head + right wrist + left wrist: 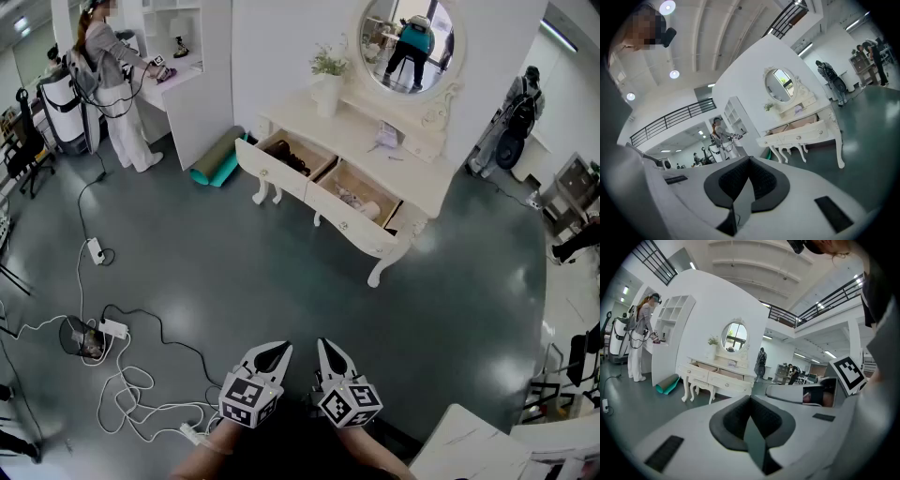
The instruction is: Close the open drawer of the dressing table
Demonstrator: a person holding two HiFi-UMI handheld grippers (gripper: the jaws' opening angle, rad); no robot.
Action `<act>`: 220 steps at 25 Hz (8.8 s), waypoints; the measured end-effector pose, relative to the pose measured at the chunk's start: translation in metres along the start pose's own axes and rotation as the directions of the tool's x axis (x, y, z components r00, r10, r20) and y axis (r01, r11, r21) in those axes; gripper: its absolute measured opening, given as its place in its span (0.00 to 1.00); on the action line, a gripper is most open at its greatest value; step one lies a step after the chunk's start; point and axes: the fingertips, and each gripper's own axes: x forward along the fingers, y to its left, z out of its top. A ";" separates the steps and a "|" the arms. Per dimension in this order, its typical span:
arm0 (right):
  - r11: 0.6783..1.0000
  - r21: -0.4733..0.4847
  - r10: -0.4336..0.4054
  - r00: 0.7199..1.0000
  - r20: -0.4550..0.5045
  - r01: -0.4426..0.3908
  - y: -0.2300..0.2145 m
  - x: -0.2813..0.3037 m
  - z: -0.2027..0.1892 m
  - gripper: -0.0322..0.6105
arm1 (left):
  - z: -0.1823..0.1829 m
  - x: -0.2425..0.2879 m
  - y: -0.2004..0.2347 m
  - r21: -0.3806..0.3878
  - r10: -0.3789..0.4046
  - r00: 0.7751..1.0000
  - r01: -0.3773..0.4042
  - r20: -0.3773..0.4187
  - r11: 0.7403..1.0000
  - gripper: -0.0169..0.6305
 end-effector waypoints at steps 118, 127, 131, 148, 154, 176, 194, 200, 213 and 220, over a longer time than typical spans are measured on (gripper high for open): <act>0.979 0.175 -0.079 0.985 -0.154 0.106 -0.165 0.367 0.081 0.08 | 0.124 0.288 0.252 -0.109 0.079 0.993 -0.089 -0.089 0.990 0.05; 0.970 0.176 -0.153 0.983 -0.105 0.170 -0.173 0.405 0.098 0.08 | 0.149 0.317 0.282 -0.079 0.000 0.996 -0.007 -0.090 0.997 0.05; 0.968 0.172 -0.168 0.981 -0.092 0.182 -0.170 0.416 0.101 0.08 | 0.159 0.321 0.292 -0.078 -0.020 0.996 0.013 -0.086 0.997 0.05; 0.929 0.195 -0.315 0.948 -0.037 0.316 -0.176 0.415 0.100 0.08 | 0.160 0.342 0.291 -0.054 -0.219 0.968 0.214 -0.124 0.975 0.05; 0.901 0.224 -0.374 0.927 -0.038 0.372 -0.186 0.399 0.094 0.08 | 0.156 0.349 0.282 -0.057 -0.277 0.949 0.271 -0.152 0.961 0.05; 0.700 0.252 -0.654 0.742 -0.147 0.668 -0.298 0.314 0.065 0.08 | 0.082 0.413 0.233 -0.071 -0.402 0.807 0.414 -0.432 0.908 0.05; 0.632 0.231 -0.666 0.671 -0.326 0.739 -0.349 0.299 0.034 0.08 | 0.039 0.456 0.208 -0.079 -0.413 0.685 0.463 -0.600 0.883 0.05; 0.621 0.241 -0.666 0.664 -0.340 0.746 -0.356 0.300 0.034 0.08 | 0.037 0.466 0.208 -0.091 -0.416 0.670 0.464 -0.614 0.881 0.05; 0.625 0.234 -0.652 0.662 -0.368 0.745 -0.367 0.307 0.041 0.08 | 0.041 0.481 0.208 -0.116 -0.423 0.673 0.451 -0.607 0.885 0.05; 0.625 0.212 -0.654 0.652 -0.383 0.751 -0.378 0.314 0.048 0.08 | 0.048 0.492 0.216 -0.121 -0.408 0.690 0.426 -0.598 0.897 0.05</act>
